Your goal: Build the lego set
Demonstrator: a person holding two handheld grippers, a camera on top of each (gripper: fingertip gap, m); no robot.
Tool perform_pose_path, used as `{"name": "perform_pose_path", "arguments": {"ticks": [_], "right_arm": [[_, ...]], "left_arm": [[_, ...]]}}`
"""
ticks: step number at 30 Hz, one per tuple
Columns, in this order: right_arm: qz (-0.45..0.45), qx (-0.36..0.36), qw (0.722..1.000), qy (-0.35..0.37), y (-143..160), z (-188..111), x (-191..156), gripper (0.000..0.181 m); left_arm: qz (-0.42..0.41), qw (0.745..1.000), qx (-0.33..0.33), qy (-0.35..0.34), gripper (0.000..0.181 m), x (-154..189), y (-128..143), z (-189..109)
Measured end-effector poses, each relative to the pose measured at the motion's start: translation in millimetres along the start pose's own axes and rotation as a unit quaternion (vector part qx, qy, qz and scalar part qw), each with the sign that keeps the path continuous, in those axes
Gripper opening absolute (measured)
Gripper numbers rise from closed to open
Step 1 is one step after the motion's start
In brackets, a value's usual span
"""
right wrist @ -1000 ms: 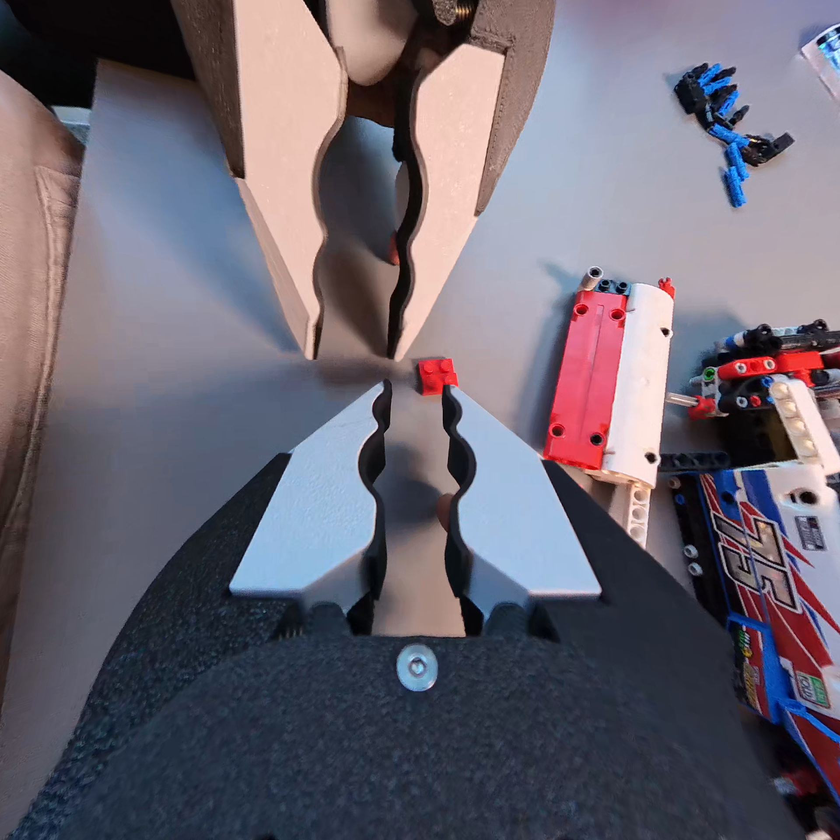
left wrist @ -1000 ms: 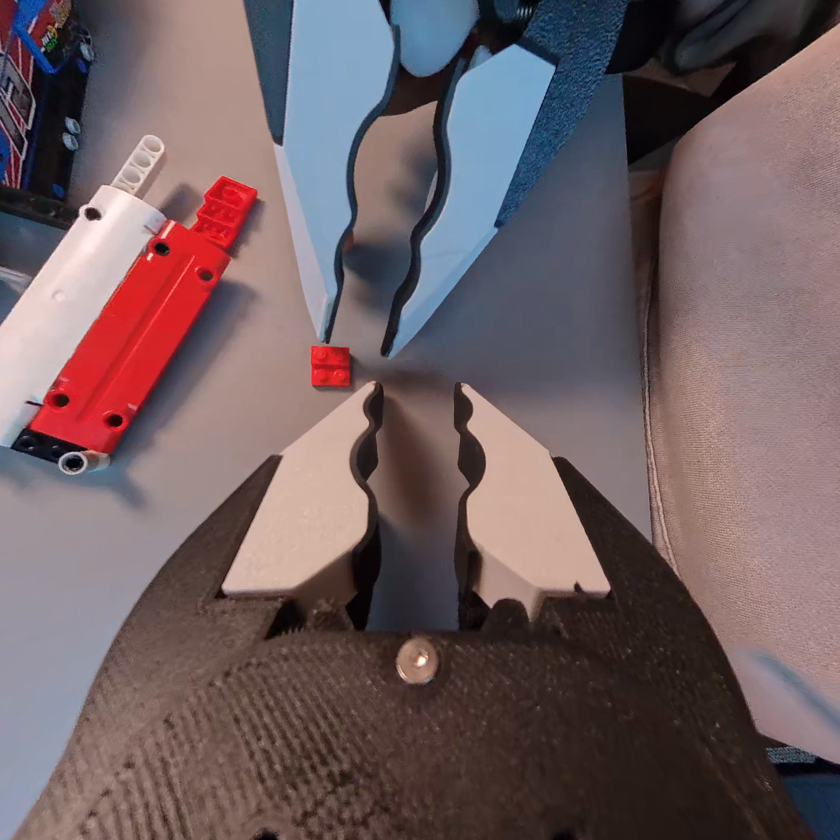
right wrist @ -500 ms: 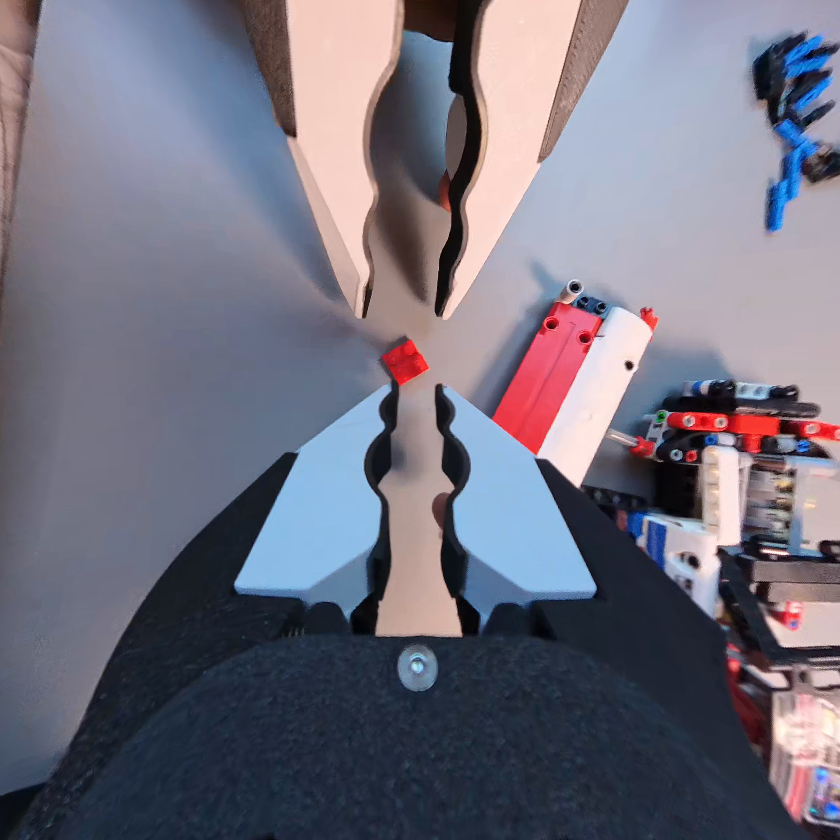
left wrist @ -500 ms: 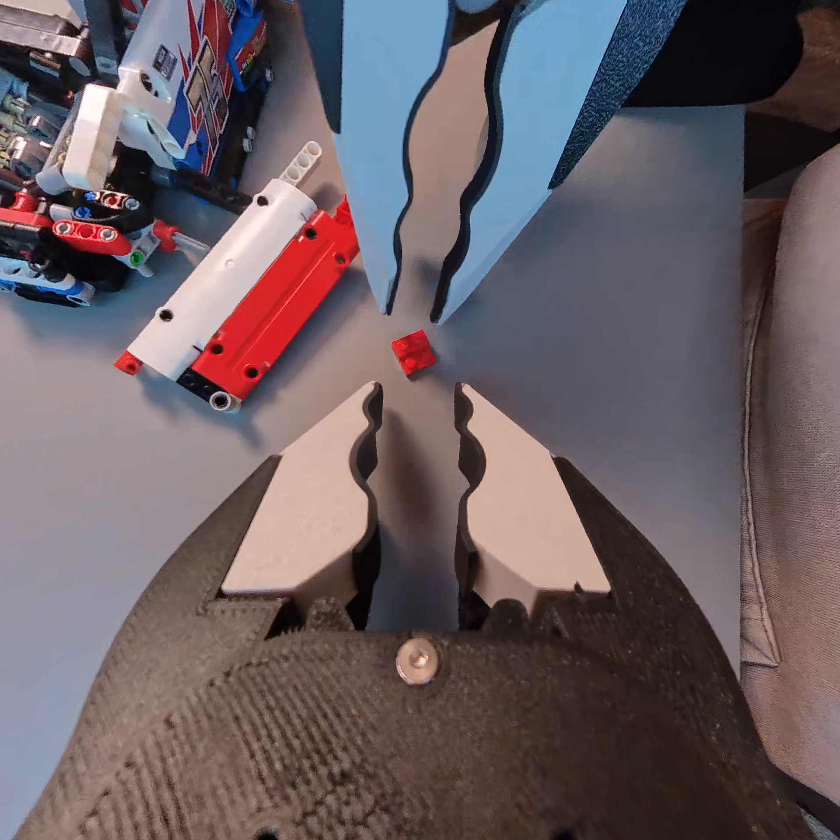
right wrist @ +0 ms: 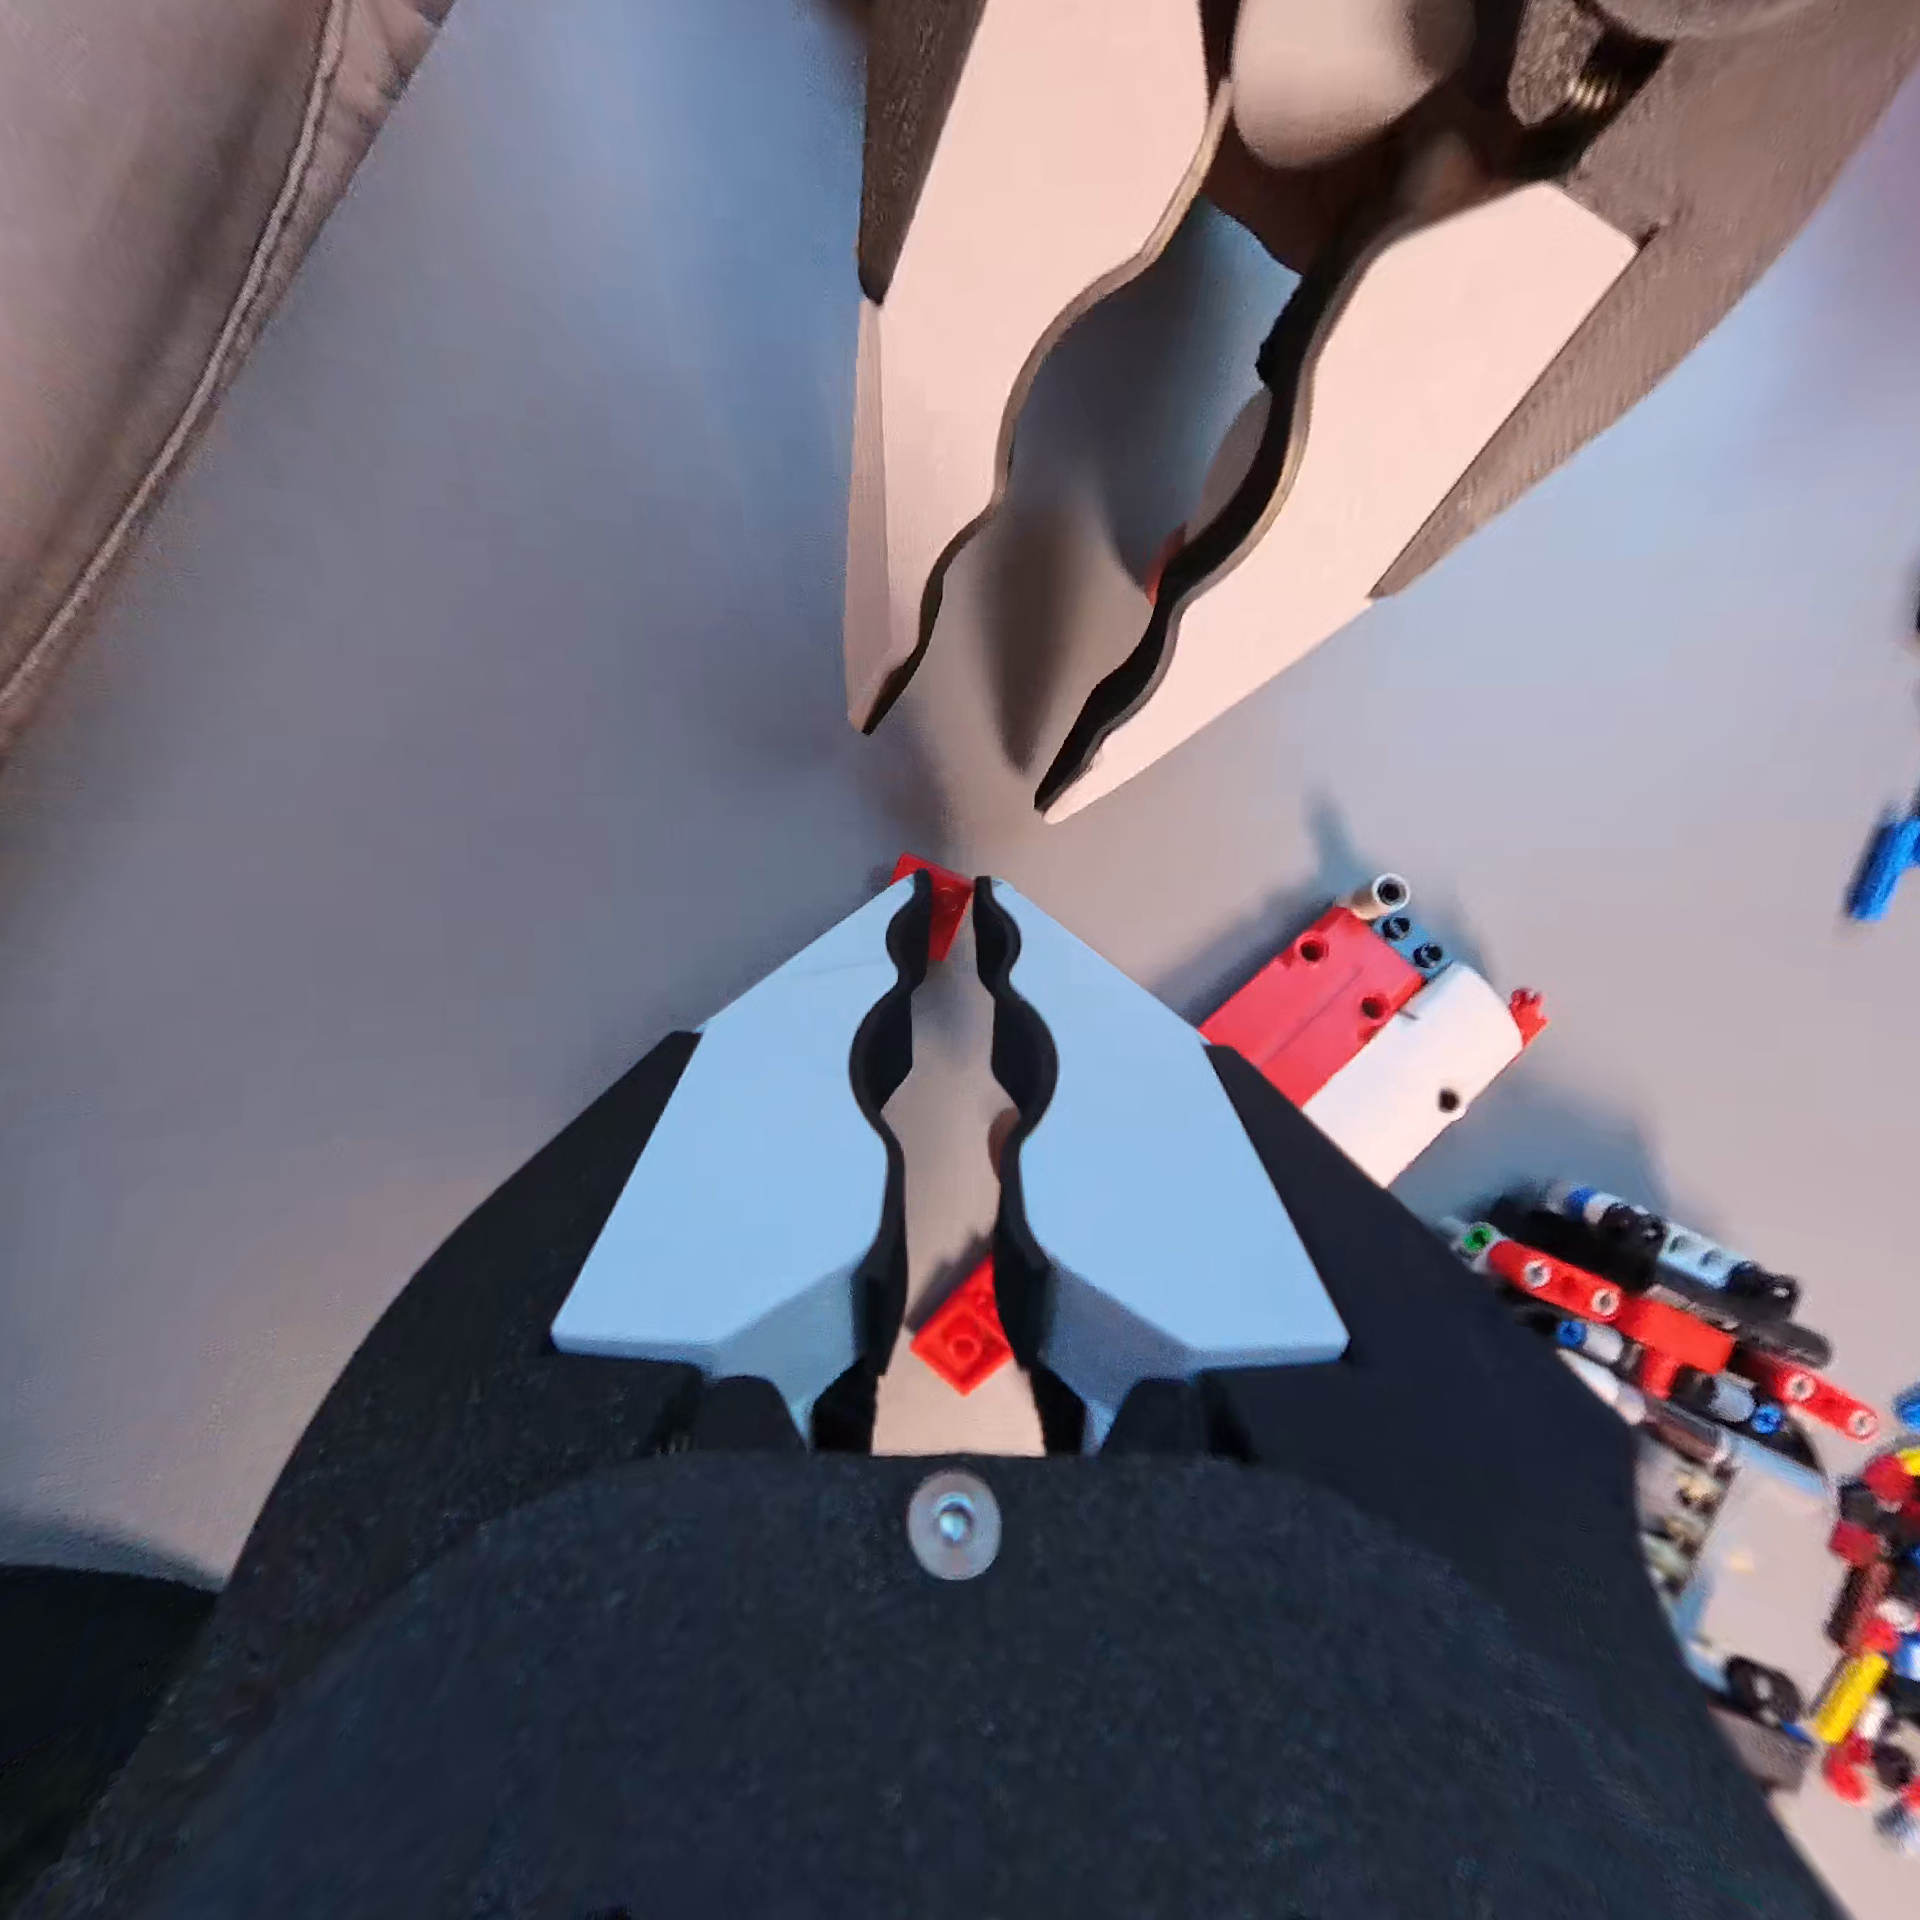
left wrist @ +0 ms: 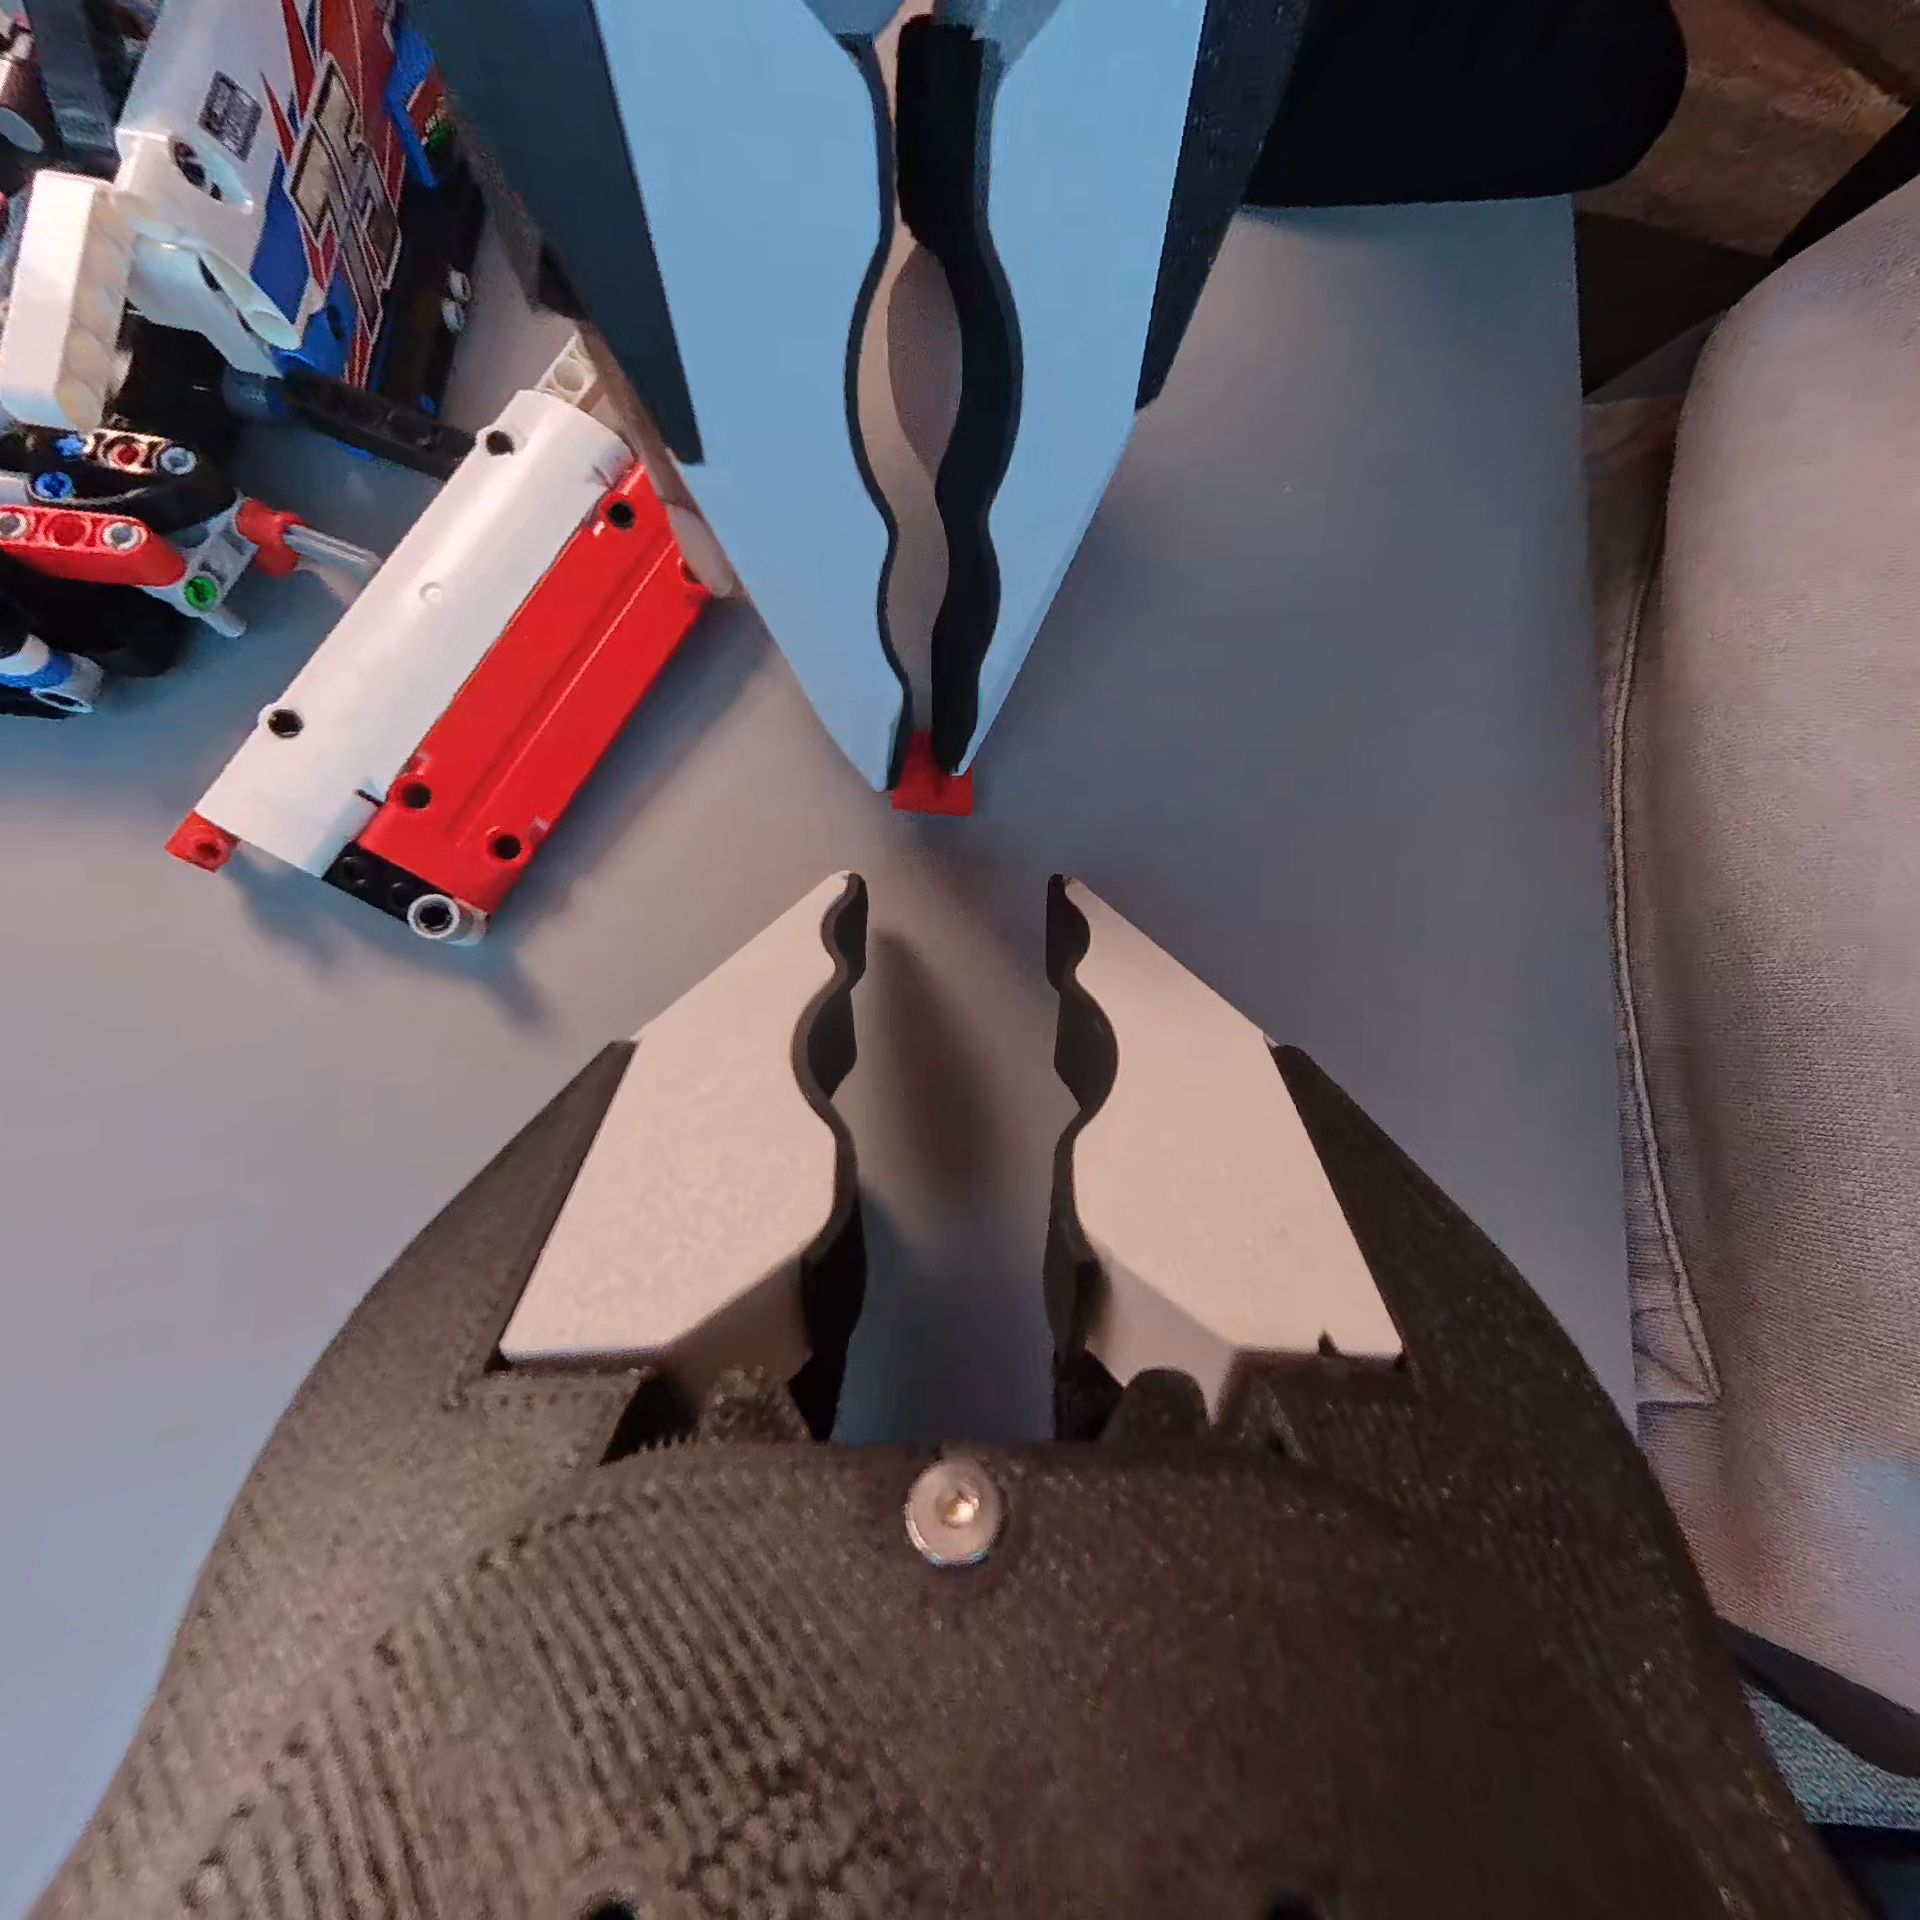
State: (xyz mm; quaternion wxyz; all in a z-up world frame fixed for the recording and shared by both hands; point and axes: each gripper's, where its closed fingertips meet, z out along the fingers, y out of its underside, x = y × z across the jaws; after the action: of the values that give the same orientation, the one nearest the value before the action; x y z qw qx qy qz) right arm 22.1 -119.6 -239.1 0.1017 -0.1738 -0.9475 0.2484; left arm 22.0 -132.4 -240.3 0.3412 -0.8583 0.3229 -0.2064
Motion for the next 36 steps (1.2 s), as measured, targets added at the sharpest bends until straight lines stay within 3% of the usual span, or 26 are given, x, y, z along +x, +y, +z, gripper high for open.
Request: {"name": "perform_pose_path", "arguments": {"ticks": [2, 7, 14, 20, 23, 25, 30, 33, 36], "right_arm": [[-0.011, 0.011, 1.0, 0.009, -2.2, -5.8, 3.6, 0.015], [0.056, 0.06, 0.995, 0.047, -0.8, -23.6, -3.5, 0.032], [0.182, 0.071, 0.975, 0.105, 15.0, -21.8, -25.2, 0.02], [0.275, 0.061, 0.949, 0.141, 8.4, -6.6, -30.3, 0.029], [0.268, 0.03, 0.95, 0.155, 12.4, 1.1, -20.5, 0.03], [0.256, 0.029, 0.955, 0.144, 7.9, 3.8, -16.6, 0.018], [0.156, 0.022, 0.982, 0.101, 4.2, 6.9, -14.2, 0.014], [0.157, 0.034, 0.983, 0.085, 6.1, 2.3, -16.7, 0.031], [0.178, 0.051, 0.974, 0.131, 19.4, -24.1, -13.9, 0.032]], "left_arm": [[0.01, 1.0, 0.002, -0.004, 0.033, 1.3, -1.5, 1.1], [0.032, 0.999, -0.001, -0.024, 0.032, -1.0, -4.3, 5.9], [0.05, 0.998, -0.035, -0.011, 0.026, 13.7, -3.3, 19.3], [0.057, 0.998, -0.021, 0.02, 0.025, 27.6, -5.0, 15.6], [0.039, 0.999, -0.012, 0.003, 0.024, 14.9, -5.9, 11.6], [0.031, 0.999, -0.007, -0.015, 0.024, 6.9, -5.2, 10.1], [0.039, 0.999, -0.002, -0.029, 0.025, 3.4, -7.2, 12.0], [0.049, 0.998, -0.008, -0.032, 0.025, 5.1, -7.5, 16.7], [0.062, 0.997, -0.014, -0.044, 0.023, 4.2, -6.6, 19.8]]}}
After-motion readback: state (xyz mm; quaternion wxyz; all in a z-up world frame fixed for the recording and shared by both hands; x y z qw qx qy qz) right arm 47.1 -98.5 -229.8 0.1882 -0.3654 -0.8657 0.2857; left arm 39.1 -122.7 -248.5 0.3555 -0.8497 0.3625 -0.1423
